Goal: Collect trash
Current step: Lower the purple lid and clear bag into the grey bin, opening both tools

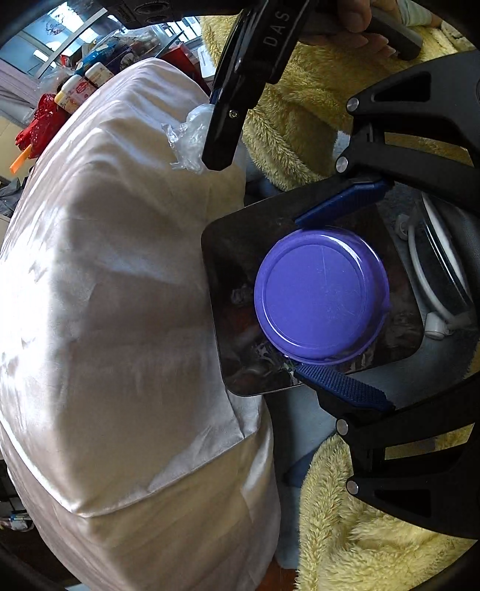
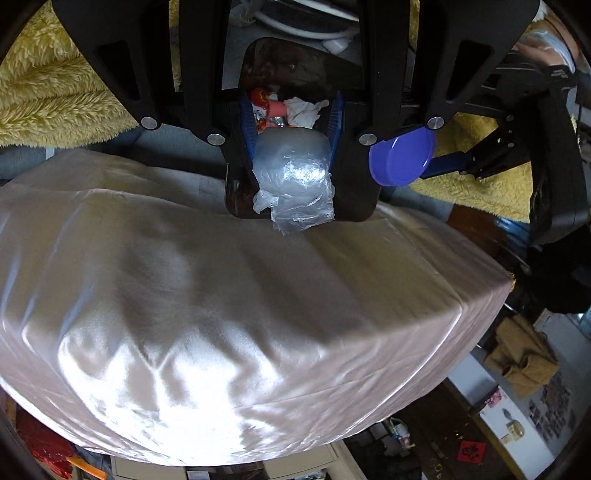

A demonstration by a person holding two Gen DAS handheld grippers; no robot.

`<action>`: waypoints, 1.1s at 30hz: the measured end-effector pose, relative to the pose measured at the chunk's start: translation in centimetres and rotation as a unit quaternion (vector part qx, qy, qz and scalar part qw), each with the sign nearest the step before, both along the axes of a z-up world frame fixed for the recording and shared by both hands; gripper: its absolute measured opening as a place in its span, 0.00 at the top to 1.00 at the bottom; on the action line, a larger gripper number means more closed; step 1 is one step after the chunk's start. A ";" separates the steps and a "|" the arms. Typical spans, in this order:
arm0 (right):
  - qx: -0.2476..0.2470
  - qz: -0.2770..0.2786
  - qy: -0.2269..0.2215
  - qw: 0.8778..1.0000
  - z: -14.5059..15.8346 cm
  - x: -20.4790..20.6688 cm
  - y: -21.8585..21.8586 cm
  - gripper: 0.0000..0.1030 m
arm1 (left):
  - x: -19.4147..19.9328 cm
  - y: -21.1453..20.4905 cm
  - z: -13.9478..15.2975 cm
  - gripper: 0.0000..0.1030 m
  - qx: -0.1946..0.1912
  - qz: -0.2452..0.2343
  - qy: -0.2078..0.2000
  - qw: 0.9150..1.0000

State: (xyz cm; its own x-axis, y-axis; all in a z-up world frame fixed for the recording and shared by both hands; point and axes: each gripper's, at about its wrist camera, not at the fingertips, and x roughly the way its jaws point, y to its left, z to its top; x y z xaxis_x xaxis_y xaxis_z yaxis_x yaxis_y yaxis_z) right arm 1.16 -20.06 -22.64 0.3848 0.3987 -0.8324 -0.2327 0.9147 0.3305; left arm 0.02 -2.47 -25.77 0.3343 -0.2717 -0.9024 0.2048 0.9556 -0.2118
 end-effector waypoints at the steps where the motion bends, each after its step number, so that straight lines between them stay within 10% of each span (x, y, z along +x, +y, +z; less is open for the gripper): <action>1: -0.001 0.002 0.003 1.000 -0.1 0.1 0.1 0.67 | 0.0 0.0 -0.2 0.30 0.001 -0.001 0.002 1.000; 33: 0.008 -0.024 0.020 0.999 -1.0 0.9 -0.4 0.31 | 0.5 0.2 -1.5 0.12 0.015 0.005 0.023 1.000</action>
State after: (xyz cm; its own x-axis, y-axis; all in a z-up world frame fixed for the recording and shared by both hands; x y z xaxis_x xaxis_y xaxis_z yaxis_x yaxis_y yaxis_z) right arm 2.02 -20.45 -23.68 0.3701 0.3937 -0.8415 -0.1756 0.9191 0.3527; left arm 0.55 -2.25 -27.27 0.2943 -0.2422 -0.9245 0.1864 0.9633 -0.1930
